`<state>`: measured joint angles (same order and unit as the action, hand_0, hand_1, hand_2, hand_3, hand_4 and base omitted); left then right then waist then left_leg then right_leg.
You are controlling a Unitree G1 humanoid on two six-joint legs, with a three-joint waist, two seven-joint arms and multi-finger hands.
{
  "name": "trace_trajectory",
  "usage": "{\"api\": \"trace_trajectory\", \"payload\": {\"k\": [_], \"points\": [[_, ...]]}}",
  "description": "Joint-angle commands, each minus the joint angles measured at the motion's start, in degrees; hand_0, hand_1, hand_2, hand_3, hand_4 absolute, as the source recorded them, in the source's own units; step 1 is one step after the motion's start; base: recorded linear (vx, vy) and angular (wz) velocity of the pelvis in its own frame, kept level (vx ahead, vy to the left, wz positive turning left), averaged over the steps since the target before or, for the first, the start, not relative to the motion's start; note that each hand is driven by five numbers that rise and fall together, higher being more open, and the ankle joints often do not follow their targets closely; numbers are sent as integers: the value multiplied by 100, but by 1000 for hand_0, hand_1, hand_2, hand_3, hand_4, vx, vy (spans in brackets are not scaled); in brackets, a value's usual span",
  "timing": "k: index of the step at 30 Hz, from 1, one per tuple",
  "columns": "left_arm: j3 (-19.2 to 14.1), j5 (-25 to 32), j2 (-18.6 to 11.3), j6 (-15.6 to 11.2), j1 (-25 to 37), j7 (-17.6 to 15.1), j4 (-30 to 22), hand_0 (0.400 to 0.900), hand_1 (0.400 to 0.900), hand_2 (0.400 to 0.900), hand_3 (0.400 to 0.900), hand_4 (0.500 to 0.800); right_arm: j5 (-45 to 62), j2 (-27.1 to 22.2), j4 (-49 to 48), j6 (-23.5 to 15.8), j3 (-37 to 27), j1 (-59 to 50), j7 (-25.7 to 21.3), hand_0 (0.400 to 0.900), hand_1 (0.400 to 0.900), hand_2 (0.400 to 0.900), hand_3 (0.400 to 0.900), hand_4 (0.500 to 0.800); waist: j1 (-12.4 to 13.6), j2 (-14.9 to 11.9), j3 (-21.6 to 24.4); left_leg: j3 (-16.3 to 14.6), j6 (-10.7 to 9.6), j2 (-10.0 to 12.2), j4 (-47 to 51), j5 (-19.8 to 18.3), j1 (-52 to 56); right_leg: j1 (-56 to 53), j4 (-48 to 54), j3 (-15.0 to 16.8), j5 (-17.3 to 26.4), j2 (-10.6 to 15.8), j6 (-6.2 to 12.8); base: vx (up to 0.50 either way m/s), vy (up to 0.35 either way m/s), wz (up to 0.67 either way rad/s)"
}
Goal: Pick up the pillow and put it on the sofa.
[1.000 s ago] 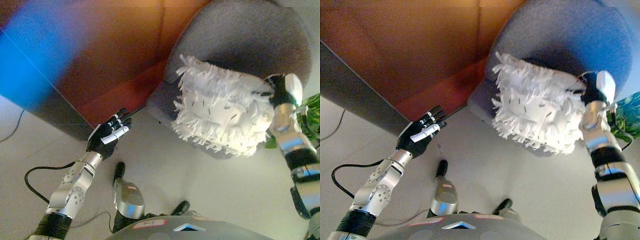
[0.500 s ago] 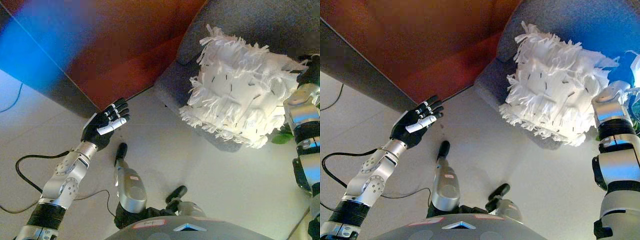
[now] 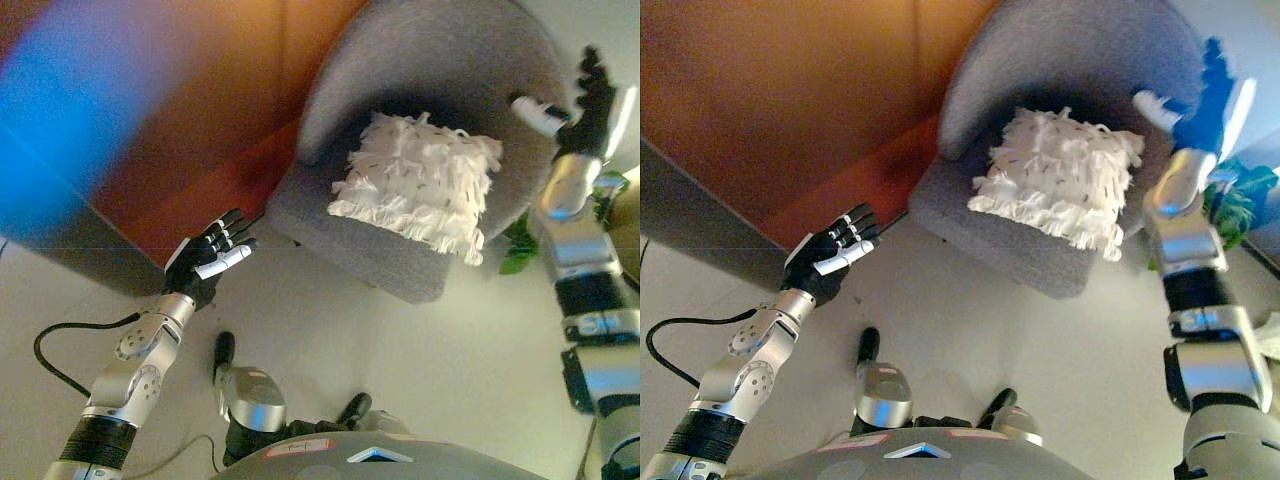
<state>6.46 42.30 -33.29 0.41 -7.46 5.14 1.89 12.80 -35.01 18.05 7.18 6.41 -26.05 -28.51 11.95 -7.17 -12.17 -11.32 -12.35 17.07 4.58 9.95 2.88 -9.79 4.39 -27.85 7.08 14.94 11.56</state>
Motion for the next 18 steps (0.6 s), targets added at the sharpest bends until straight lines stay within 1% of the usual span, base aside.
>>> {"api": "trace_trajectory", "payload": {"k": [1, 3, 5, 7, 8, 10, 13, 14, 16, 17, 18], "points": [[171, -350, 222, -648, 368, 63, -245, 900, 900, 900, 900, 800, -97, -299, -688, -555, -450, 467, 381, 900, 900, 900, 900, 800, -278, 143, 647, -450, 500, 1, -187, -527, 462, 265, -103, 54, 655, 544, 121, -126, 71, -22], [142, -540, 364, -661, 367, 130, -181, 900, 900, 900, 900, 800, -79, -113, -1122, -721, -694, 1140, 648, 900, 900, 900, 900, 800, -493, 194, 682, -570, 519, -24, -198, -550, 525, 336, -156, 174, 707, 575, 135, -119, 61, -17], [120, -693, 502, -728, 392, 125, -34, 900, 900, 900, 900, 800, 23, 100, -1485, -722, -855, 1675, 859, 900, 900, 900, 900, 800, -699, 251, 726, -686, 528, -57, -202, -578, 578, 409, -167, 312, 741, 590, 152, -121, 62, -20], [87, -783, 571, -719, 405, 152, 56, 900, 900, 900, 900, 800, 11, 243, -1662, -677, -920, 1957, 973, 900, 900, 900, 900, 800, -822, 285, 757, -768, 527, -72, -224, -596, 591, 459, -169, 395, 761, 599, 161, -103, 60, -19], [39, -882, 624, -804, 413, 139, 181, 900, 900, 900, 900, 800, -48, 442, -1808, -664, -944, 2271, 1061, 900, 900, 900, 900, 800, -975, 321, 794, -852, 519, -96, -225, -614, 620, 510, -154, 490, 777, 599, 169, -126, 83, -25], [-44, -935, 695, -772, 355, 117, 294, 900, 900, 900, 900, 800, -23, 762, -1943, -564, -920, 2748, 1213, 900, 900, 900, 900, 800, -1178, 369, 847, -958, 516, -151, -210, -642, 660, 575, -117, 616, 786, 595, 177, -116, 80, -25], [-223, -957, 824, -796, 88, 116, 396, 900, 900, 900, 900, 800, -56, 1089, -1957, -401, -815, 3365, 1457, 900, 900, 900, 900, 800, -1374, 436, 910, -1073, 507, -223, -129, -655, 716, 653, -78, 743, 768, 583, 179, -92, 75, -23], [-273, -931, 867, -747, -5, 107, 404, 900, 900, 900, 900, 800, -90, 1150, -1943, -239, -774, 3543, 1527, 900, 900, 900, 900, 800, -1428, 453, 929, -1110, 504, -245, -103, -657, 725, 683, -77, 773, 772, 585, 180, -99, 67, -24], [-350, -938, 942, -765, -168, 91, 457, 900, 900, 900, 900, 800, 25, 1225, -1856, -175, -769, 3820, 1708, 900, 900, 900, 900, 800, -1504, 478, 949, -1164, 503, -277, -74, -669, 732, 717, -71, 799, 780, 583, 182, -89, 50, -20], [-394, -890, 980, -722, -263, 112, 465, 900, 900, 900, 900, 800, 71, 1293, -1822, -128, -762, 3956, 1837, 900, 900, 900, 900, 800, -1533, 485, 965, -1177, 500, -294, -64, -674, 731, 725, -59, 809, 775, 573, 177, -79, 36, -17], [-428, -906, 1014, -712, -355, 79, 479, 900, 900, 900, 900, 800, 42, 1331, -1782, -176, -745, 4056, 1934, 900, 900, 900, 900, 800, -1553, 490, 975, -1190, 503, -306, -58, -681, 729, 739, -59, 816, 761, 569, 173, -52, 23, -11]]}}
